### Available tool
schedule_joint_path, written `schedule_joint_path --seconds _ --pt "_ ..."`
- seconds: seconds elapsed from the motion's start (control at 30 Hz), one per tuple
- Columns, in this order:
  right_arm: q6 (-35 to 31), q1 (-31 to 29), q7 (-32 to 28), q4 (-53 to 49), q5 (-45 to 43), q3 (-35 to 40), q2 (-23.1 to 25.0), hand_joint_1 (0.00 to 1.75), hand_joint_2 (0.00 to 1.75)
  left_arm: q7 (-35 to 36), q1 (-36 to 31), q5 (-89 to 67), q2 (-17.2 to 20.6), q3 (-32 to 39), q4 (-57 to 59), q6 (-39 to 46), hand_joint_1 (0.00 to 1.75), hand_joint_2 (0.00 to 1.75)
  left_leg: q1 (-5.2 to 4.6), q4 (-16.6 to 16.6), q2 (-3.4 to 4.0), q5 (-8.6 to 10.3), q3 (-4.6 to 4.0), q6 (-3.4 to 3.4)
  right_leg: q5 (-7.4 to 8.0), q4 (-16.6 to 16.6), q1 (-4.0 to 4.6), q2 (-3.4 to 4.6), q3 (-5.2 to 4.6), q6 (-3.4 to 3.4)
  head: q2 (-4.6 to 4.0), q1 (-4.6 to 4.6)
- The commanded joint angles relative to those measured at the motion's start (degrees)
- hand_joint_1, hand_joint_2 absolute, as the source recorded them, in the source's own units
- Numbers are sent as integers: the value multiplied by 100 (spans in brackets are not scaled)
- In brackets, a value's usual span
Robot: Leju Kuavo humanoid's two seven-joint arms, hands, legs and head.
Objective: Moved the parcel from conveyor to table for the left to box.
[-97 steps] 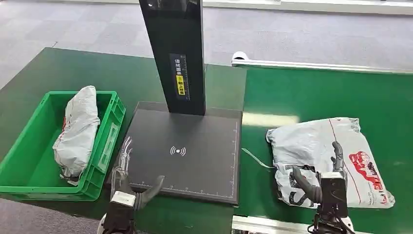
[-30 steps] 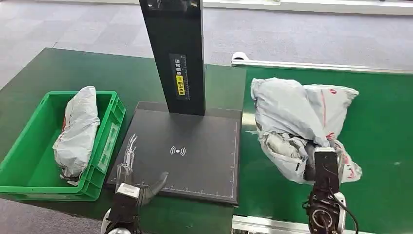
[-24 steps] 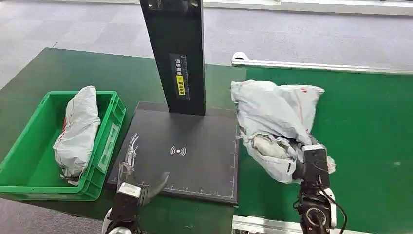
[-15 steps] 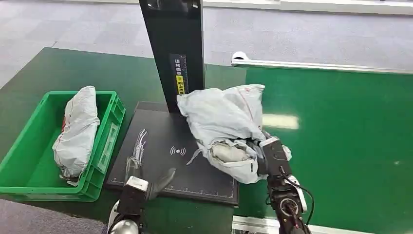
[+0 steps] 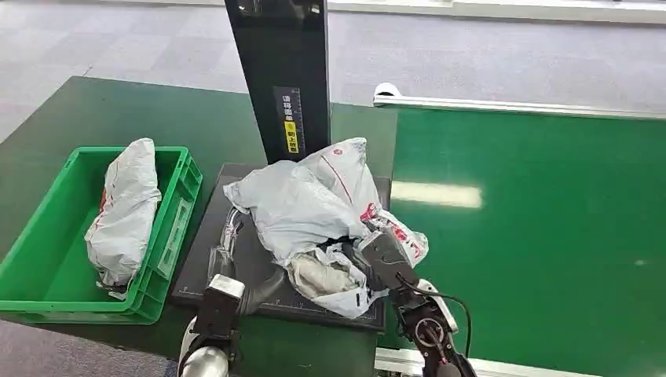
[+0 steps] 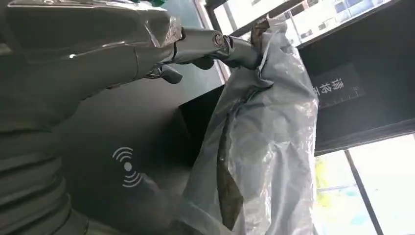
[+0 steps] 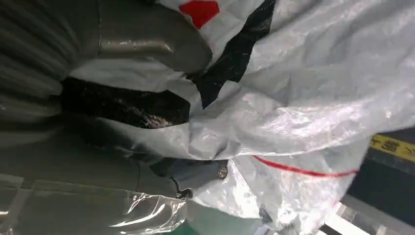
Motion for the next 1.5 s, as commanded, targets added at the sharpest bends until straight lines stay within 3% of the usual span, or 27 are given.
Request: schedule_joint_path --seconds 0.03,0.27,0.67,0.83,0.93,1.0,1.07,1.33,1.5 --pt "-220 -251 -563 225 -98 231 -205 0 175 -13 61 -49 211 207 18 220 0 175 1 -7 7 2 7 2 6 -9 2 10 5 -2 0 0" --pt "-351 -119 -1567 -437 -323 58 -268 0 175 -133 18 -102 254 709 -453 456 0 175 3 -1 1 3 -2 3 5 -4 3 3 -2 -2 -2 0" --pt "-823 298 -2412 -1771 -666 -186 -294 0 175 -144 132 -109 197 1720 -1203 799 0 175 0 1 0 1 0 1 1 -1 1 1 -2 -1 0 -2" --pt "-1083 511 -2406 -2482 -890 -475 -314 0 175 20 101 -624 190 1888 -1385 893 0 175 2 2 -7 2 -5 3 1 -2 3 -5 -3 -1 -2 -2" --pt "-1156 662 -2404 -2769 -892 -653 -278 0 175 928 -66 -1428 237 2110 -981 824 0 175 5 -3 -12 4 0 5 3 -12 6 -9 6 -1 0 0" --pt "-1198 763 -2392 -2919 -861 -778 -220 0 175 1938 -269 -2991 327 2256 -434 636 0 175 2 -6 -16 7 2 2 2 -10 3 -14 7 -2 -2 0" --pt "-1169 829 -2362 -3036 -809 -852 -191 0 175 2302 -443 -3788 388 2403 17 508 0 175 -2 -7 -15 6 8 0 0 -5 -2 -13 7 -2 -2 0" --pt "-1031 885 -2384 -3091 -899 -1066 -174 0 175 2005 -354 -3647 348 2442 95 119 0 175 1 -6 -3 3 11 2 1 -9 2 -3 10 -1 -2 0" --pt "-1025 944 -2385 -3094 -899 -1117 -136 0 175 1776 -179 -3317 253 2391 -483 241 0 175 4 -2 -1 2 5 2 3 -8 5 0 6 -1 -2 0"
